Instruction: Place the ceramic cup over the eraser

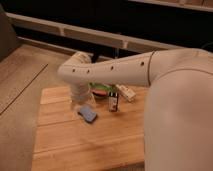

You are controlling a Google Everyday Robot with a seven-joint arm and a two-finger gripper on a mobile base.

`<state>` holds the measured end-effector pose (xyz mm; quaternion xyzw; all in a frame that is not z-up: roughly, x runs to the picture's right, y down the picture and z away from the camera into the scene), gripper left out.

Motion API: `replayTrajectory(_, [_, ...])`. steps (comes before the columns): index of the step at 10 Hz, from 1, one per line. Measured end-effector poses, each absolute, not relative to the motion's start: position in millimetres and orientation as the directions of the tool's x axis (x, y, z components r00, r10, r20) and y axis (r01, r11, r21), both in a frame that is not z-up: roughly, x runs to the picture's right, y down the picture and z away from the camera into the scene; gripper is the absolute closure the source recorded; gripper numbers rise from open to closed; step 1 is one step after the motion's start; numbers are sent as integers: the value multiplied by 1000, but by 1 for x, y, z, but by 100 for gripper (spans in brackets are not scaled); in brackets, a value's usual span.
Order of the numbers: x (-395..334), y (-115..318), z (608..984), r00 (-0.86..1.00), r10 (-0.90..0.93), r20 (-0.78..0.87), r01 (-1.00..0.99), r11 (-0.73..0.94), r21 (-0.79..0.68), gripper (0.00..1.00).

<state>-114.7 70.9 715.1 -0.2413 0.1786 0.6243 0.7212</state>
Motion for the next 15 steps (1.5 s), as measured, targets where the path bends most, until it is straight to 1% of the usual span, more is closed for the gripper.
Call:
replayTrajectory(2, [-133, 19, 724, 275, 863, -423, -956, 199, -217, 35])
replayTrajectory(4, [-159, -19, 725, 405, 854, -326, -905, 324, -277, 35])
replayTrajectory(5, [-169, -30, 724, 446, 845, -296, -884, 363, -294, 35])
replayTrajectory(7, [-172, -39, 724, 471, 838, -275, -870, 391, -299, 35])
replayTrajectory(10, [-174, -30, 722, 452, 844, -291, -880, 367, -301, 35])
replayTrajectory(11, [-175, -30, 728, 442, 848, -291, -885, 361, -295, 35])
replayTrajectory(15, [-143, -73, 786, 469, 852, -235, -878, 421, -227, 35])
